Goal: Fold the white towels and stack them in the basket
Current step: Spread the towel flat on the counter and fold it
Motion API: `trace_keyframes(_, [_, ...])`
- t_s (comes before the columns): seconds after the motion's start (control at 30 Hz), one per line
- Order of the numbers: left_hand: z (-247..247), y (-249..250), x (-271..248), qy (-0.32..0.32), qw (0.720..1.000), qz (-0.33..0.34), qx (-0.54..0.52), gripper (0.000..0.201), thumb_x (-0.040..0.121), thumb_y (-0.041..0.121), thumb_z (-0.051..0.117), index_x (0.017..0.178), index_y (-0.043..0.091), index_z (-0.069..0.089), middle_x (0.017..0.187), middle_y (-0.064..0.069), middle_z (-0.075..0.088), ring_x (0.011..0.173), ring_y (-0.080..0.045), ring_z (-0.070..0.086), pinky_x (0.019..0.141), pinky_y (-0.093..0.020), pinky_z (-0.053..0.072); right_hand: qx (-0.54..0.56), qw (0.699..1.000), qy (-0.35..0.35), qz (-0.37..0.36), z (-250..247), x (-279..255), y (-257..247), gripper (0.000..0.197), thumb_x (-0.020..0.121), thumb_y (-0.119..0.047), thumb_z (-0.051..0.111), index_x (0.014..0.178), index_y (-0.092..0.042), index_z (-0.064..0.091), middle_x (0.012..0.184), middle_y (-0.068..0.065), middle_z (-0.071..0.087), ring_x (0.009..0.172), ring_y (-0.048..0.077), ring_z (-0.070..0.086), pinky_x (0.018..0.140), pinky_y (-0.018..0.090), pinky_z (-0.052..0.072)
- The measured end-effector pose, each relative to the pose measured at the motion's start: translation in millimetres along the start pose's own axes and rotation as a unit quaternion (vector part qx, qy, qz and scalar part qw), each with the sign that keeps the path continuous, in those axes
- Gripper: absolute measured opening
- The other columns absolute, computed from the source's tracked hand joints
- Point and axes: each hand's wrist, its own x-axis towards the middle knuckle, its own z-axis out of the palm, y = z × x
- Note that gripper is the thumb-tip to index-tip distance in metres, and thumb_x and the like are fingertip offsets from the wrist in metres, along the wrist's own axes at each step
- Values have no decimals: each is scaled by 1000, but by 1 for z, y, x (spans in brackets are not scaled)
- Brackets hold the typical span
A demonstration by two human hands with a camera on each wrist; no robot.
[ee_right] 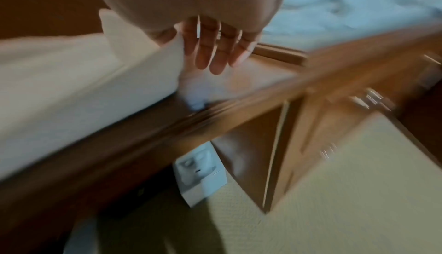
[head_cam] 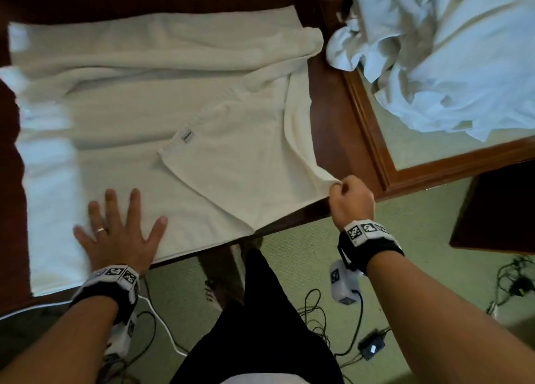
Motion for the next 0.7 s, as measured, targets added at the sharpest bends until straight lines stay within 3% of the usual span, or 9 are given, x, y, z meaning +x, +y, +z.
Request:
trace_keyframes(0.1, [0, 1, -1, -12, 1000, -16, 3, 94, 78, 89, 3, 158, 42, 8, 169, -3, -2, 153, -35, 1, 116, -67, 4, 22, 975, -14, 221, -17, -4, 29, 25, 90, -24, 50, 86, -3, 64, 101, 25, 64, 86, 36, 50, 72, 35, 34])
trace_keyframes(0.17, [-1, 1, -4, -16, 1000, -17, 0, 95, 76, 90, 3, 158, 42, 7, 169, -2, -4, 153, -35, -1, 116, -66, 3, -25, 972, -22, 234, -17, -11, 42, 25, 88, -24, 50, 84, -4, 66, 102, 24, 64, 86, 38, 51, 72, 37, 37])
trace_keyframes(0.27, [-3, -3, -6, -25, 1000, -10, 1, 96, 76, 91, 4, 158, 42, 7, 169, -1, -5, 154, -33, -2, 117, -65, 3, -43, 996, 57, 47, -6, -16, 33, 21, 89, -22, 54, 96, -5, 65, 113, 18, 58, 101, 39, 52, 80, 40, 41])
trace_keyframes(0.33, [-5, -5, -7, -27, 1000, -6, 0, 97, 76, 91, 6, 158, 39, 9, 169, -1, -2, 153, -33, 0, 117, -64, 4, -113, 990, -3, -82, 1, -18, 22, 39, 93, -31, 54, 127, -14, 59, 139, 14, 46, 125, 37, 43, 95, 45, 41])
trace_keyframes(0.4, [-7, -9, -11, -24, 1000, -8, 7, 99, 77, 90, 8, 158, 34, 11, 168, -4, 2, 153, -34, 3, 117, -65, 8, -199, 969, -108, -101, 5, -20, 26, 57, 99, -44, 40, 152, -24, 32, 162, 10, 18, 147, 34, 19, 112, 51, 31])
trace_keyframes(0.47, [-9, -13, -17, -26, 999, -20, 16, 99, 78, 90, 9, 158, 31, 13, 168, -7, 5, 152, -36, 6, 115, -68, 10, -222, 960, -161, -49, 3, -21, 40, 62, 102, -48, 27, 157, -22, 15, 166, 9, 0, 152, 33, 3, 120, 52, 19])
trace_keyframes(0.5, [-10, -15, -20, -31, 999, -22, 19, 99, 79, 90, 10, 159, 30, 13, 167, -8, 5, 151, -37, 6, 114, -69, 10, -232, 959, -161, -35, 0, -22, 44, 62, 102, -46, 27, 157, -18, 16, 166, 11, 0, 152, 33, 2, 121, 52, 17])
trace_keyframes(0.6, [-9, -19, -23, -53, 998, -15, 31, 100, 80, 88, 6, 160, 29, 9, 168, -8, 1, 152, -39, 4, 113, -71, 10, -246, 963, -92, -64, -2, -22, 27, 51, 95, -33, 43, 138, -6, 45, 162, 20, 16, 151, 35, 9, 120, 52, 20])
trace_keyframes(0.7, [-6, -20, -20, -45, 998, -21, 28, 100, 79, 89, 3, 160, 30, 5, 168, -7, -4, 152, -38, 1, 114, -70, 8, -189, 962, -41, -191, 10, -17, -29, 45, 85, -28, 53, 123, -6, 59, 149, 20, 43, 138, 41, 36, 107, 52, 37])
